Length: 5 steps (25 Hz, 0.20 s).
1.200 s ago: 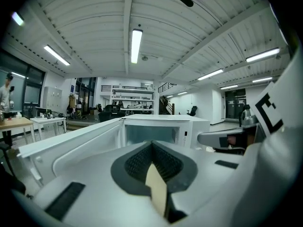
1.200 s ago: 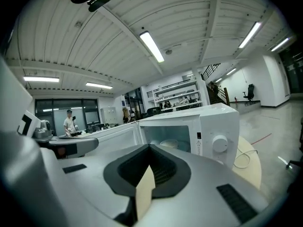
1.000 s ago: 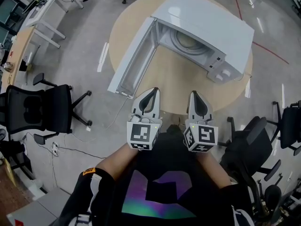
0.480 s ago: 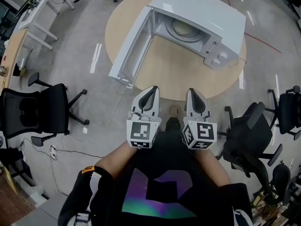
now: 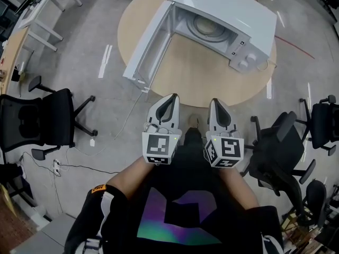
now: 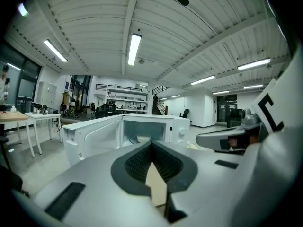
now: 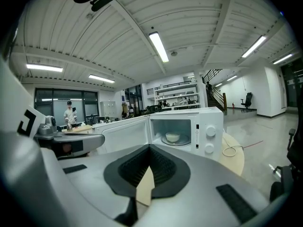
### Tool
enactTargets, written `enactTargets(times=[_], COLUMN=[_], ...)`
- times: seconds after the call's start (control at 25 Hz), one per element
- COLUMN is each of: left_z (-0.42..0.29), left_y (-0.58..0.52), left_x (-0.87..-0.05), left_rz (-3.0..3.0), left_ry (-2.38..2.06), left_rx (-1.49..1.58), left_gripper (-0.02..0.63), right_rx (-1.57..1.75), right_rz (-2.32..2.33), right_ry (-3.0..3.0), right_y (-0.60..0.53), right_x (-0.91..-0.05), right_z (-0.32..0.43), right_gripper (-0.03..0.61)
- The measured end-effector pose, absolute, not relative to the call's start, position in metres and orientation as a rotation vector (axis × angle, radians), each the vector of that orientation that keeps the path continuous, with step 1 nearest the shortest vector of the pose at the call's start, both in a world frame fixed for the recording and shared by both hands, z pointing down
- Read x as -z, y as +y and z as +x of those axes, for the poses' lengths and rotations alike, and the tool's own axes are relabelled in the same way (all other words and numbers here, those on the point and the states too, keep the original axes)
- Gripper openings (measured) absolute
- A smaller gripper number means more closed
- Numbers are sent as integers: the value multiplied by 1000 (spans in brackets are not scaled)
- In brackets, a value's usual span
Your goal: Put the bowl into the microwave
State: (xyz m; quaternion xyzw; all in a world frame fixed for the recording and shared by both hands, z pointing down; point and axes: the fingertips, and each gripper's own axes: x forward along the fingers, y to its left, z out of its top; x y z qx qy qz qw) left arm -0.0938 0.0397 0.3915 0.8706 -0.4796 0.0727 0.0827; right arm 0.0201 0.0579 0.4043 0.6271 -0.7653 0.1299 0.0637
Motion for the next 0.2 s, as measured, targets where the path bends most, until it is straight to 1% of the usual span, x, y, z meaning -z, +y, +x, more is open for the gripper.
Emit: enactTargets(times=[0.2], left_z=[-95], left_y=[43], left_x=[-394], left_rz=[2604], left_ry=[-1435], left_rx=[-211], left_gripper=[44], right_rx=[-385], right_rz=[1887], right_ry=[-2314], right_y=[61], right_x=[-407], right_z=[18], right_gripper=[14])
